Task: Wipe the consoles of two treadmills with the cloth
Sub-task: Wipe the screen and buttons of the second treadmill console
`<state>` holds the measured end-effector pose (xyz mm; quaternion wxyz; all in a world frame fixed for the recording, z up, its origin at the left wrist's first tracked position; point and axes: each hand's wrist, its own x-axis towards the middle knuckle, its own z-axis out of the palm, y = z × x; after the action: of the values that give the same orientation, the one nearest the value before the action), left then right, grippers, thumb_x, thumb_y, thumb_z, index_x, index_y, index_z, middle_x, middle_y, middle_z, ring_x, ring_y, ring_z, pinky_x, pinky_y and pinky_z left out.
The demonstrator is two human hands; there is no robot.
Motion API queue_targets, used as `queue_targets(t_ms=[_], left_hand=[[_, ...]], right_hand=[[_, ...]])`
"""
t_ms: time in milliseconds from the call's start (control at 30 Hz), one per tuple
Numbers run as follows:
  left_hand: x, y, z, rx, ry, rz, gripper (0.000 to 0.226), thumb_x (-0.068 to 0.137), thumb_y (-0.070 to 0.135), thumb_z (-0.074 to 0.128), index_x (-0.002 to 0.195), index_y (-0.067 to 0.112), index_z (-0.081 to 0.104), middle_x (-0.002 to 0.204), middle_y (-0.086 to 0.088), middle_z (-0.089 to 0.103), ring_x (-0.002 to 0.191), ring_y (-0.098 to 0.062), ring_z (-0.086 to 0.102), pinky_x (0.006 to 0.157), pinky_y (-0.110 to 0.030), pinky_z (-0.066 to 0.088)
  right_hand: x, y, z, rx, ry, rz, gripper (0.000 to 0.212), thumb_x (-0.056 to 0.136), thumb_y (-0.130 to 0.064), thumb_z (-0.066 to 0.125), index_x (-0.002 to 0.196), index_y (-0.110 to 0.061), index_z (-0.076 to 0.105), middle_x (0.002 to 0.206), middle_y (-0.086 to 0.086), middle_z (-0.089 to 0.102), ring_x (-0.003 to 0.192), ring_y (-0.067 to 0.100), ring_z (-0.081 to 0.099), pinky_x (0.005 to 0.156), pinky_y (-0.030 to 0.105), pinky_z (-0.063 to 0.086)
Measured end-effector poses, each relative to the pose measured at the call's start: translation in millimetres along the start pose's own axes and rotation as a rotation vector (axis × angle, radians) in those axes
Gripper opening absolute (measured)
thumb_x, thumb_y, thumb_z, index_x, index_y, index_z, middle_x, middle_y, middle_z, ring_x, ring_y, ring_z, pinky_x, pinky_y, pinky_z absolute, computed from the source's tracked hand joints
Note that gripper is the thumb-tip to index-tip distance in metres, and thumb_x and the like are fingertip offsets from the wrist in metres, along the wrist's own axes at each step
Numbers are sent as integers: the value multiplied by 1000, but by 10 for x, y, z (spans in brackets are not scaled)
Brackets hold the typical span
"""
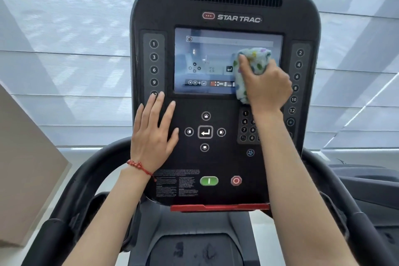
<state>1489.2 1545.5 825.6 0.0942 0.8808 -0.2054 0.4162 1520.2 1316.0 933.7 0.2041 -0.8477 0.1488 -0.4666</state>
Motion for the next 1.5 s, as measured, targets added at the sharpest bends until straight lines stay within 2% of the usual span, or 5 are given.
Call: queue_targets(t_ms=[400,633,833,1167,1500], left_hand=[[-6,-5,-41,4,-21,1,51,89,26,48,135,4,46,144,-21,36,136,-34,27,112,-49,24],[-288,-78,-91,-31,32,-48,48,90,24,49,133,2,47,142,-21,41,135,-35,31,110,-50,28],[-517,-207,-57,-4,-5,-24,51,89,23,50,136,3,41,143,-20,39,136,-33,32,107,-51,31],[-549,-279,-55,-34,-44,6,54,88,23,51,138,5,40,146,-18,35,137,-32,30,109,-49,30],[-768,-276,-108,-83,-55,-2,51,88,22,50,135,4,41,143,-21,39,136,-32,31,109,-48,30]], right_hand=[[18,63,-142,108,44,234,59,78,-68,50,78,-10,62,79,7,68,75,27,65,65,28,41],[-613,-978,231,282,-88,-88,53,77,-62,57,62,-11,56,57,4,62,49,20,53,50,23,35],[-557,-1324,491,218,10,-207,52,73,-59,60,57,-10,53,50,4,59,40,24,54,45,21,26],[33,-1808,504,76,-99,-204,62,82,-69,41,96,-11,57,95,3,66,87,27,63,61,29,34],[-1043,-1357,563,50,74,-307,59,73,-69,47,59,-12,52,50,1,55,36,18,53,36,17,30]])
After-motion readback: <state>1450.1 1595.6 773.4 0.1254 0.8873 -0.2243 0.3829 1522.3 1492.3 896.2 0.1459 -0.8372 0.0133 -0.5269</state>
